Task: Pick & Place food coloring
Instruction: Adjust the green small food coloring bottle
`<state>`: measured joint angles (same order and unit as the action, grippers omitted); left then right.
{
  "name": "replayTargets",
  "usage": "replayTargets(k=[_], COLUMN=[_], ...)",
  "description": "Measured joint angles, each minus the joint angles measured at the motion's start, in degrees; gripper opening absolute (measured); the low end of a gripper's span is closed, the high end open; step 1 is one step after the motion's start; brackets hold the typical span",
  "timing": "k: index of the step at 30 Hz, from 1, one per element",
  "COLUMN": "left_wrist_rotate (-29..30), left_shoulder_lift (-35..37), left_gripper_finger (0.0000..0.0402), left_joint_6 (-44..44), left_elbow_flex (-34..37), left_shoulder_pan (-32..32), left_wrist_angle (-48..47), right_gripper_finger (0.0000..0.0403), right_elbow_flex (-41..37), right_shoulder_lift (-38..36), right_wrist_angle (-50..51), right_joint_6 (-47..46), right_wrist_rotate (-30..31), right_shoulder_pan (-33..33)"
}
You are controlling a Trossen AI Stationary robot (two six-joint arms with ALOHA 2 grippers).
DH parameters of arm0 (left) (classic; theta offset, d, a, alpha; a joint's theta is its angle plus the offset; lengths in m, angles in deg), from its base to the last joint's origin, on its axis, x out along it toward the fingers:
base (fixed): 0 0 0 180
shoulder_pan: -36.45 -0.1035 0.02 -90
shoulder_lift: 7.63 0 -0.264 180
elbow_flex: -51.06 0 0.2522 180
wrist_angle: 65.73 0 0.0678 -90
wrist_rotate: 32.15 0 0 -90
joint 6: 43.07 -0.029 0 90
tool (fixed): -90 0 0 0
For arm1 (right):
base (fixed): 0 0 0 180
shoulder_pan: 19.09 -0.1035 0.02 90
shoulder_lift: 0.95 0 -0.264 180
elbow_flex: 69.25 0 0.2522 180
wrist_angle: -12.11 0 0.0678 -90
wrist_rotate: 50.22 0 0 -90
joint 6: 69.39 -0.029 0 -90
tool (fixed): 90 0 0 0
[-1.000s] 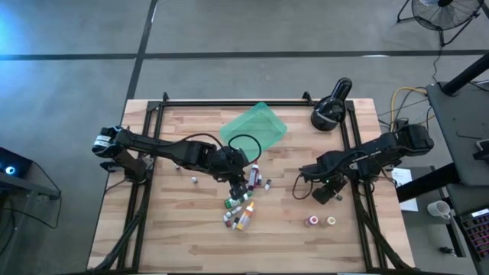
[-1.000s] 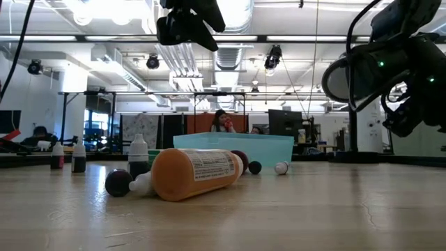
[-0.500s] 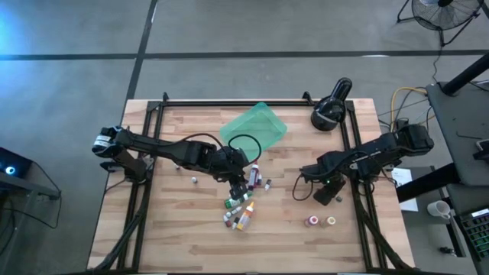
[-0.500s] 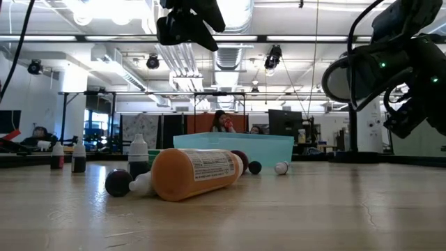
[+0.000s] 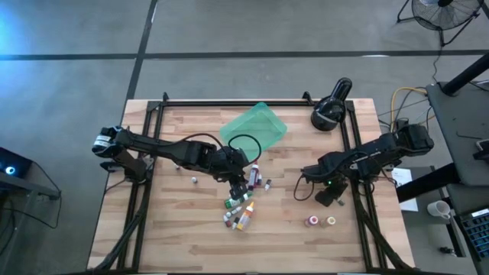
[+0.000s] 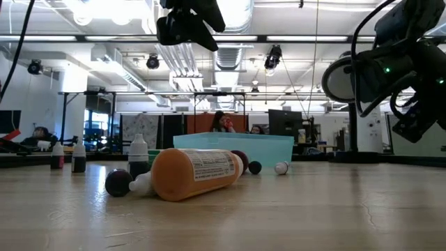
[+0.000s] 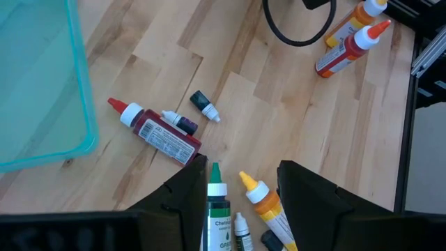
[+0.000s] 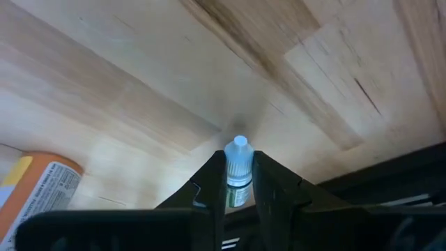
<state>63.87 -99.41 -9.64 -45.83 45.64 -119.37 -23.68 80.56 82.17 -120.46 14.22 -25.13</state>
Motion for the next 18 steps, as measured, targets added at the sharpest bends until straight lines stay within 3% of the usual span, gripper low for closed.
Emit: replayTargets(k=[8,18], left_wrist_rotate=[0.0,0.0], left_shoulder_lift=[0.0,0.0], left_gripper_finger=[0.0147,0.0147], left_joint_6=[0.0,1.0], left_elbow_flex=[0.0,0.0], left_shoulder_pan=[0.0,0.0], left_wrist_angle=[0.0,0.0], right_gripper_finger=[0.0050,0.0010], right_elbow_flex=[1.0,8.4], right_shoulder_lift=[0.0,-4.4], right_wrist_angle=[-1.2,-7.7], right_joint_6=[-1.0,-2.6], right_wrist_rotate=[3.1,22.7], right_shoulder_pan=[0.0,0.0])
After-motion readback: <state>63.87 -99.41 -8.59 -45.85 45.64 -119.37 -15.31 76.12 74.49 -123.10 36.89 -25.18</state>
